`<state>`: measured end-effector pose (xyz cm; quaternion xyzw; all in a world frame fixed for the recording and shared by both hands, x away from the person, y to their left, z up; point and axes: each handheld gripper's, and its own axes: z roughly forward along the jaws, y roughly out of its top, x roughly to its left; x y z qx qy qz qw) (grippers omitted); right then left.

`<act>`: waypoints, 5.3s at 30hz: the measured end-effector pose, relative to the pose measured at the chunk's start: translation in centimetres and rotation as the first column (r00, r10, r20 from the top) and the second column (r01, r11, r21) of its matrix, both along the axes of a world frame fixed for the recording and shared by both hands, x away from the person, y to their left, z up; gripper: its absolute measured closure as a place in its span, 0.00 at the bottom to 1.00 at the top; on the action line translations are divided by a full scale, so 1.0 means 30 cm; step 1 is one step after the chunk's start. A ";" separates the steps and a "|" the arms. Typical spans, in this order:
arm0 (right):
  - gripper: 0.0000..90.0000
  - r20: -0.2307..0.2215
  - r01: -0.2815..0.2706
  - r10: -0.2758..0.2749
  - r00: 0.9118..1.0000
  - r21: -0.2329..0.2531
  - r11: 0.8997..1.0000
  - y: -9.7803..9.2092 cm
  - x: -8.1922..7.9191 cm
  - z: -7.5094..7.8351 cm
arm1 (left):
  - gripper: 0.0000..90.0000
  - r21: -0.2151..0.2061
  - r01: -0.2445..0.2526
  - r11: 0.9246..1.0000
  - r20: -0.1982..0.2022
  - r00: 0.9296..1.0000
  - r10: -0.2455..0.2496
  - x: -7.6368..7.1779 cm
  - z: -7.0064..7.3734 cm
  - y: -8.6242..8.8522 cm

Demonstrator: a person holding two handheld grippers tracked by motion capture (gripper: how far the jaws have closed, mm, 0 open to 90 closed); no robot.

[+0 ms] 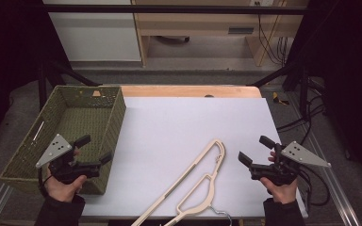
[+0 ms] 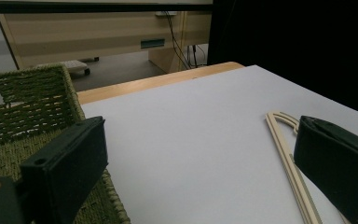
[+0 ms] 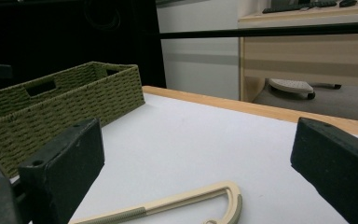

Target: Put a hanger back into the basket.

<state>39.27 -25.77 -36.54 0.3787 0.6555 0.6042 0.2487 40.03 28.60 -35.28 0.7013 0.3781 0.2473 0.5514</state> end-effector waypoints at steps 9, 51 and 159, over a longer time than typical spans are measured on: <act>0.05 -0.026 -0.006 0.005 1.000 -0.032 0.999 0.012 -0.001 -0.006 | 0.03 0.003 0.002 1.000 -0.006 1.000 -0.002 -0.001 -0.003 0.008; 0.31 -0.341 -0.190 0.093 0.936 -0.264 0.946 0.209 -0.140 -0.234 | 0.03 0.052 0.008 0.999 -0.022 1.000 -0.006 0.003 -0.021 -0.021; 0.79 -0.396 -0.345 0.199 0.897 -0.343 0.874 0.278 -0.154 -0.109 | 0.83 0.393 0.538 0.746 -0.432 0.824 -0.367 -0.133 -0.269 -0.864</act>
